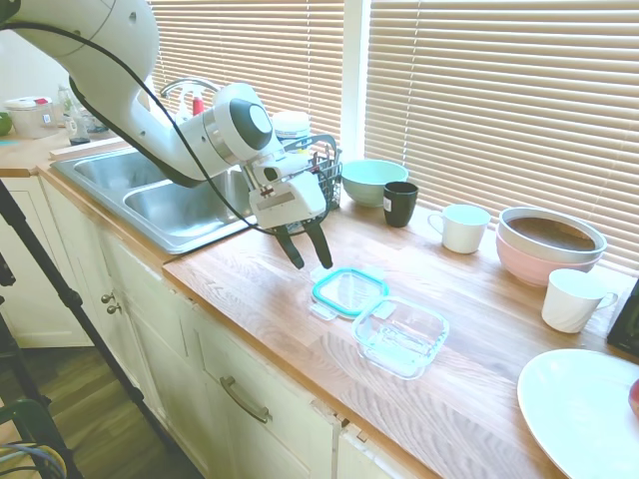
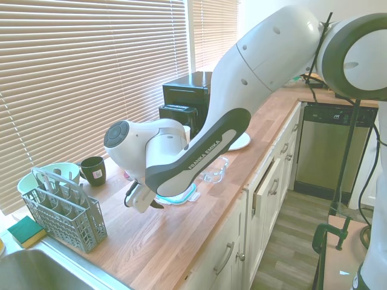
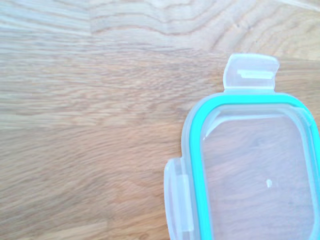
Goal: Cover the lid of the food container
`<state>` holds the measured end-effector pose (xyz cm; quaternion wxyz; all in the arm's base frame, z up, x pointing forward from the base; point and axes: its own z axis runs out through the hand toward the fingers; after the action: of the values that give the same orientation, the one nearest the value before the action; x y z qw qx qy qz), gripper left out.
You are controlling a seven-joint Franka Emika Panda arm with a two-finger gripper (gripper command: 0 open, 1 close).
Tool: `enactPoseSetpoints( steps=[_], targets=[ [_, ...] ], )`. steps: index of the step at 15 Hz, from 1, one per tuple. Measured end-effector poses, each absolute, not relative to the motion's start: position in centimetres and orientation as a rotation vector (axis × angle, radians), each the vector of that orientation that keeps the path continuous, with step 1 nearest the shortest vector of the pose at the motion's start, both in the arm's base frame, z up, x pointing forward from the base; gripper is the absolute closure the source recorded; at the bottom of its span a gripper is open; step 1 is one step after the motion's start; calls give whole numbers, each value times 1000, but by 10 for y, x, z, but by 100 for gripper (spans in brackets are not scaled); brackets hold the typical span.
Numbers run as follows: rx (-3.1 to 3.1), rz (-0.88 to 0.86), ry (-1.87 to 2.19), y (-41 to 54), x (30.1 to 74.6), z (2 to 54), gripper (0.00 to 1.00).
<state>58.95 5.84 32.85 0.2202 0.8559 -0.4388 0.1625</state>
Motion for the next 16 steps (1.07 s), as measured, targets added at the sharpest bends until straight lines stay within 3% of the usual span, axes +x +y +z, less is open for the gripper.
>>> enactPoseSetpoints(
  steps=[16],
  targets=[
    [2309, 432, -1211, 48, 609, 313, 0]
  ],
)
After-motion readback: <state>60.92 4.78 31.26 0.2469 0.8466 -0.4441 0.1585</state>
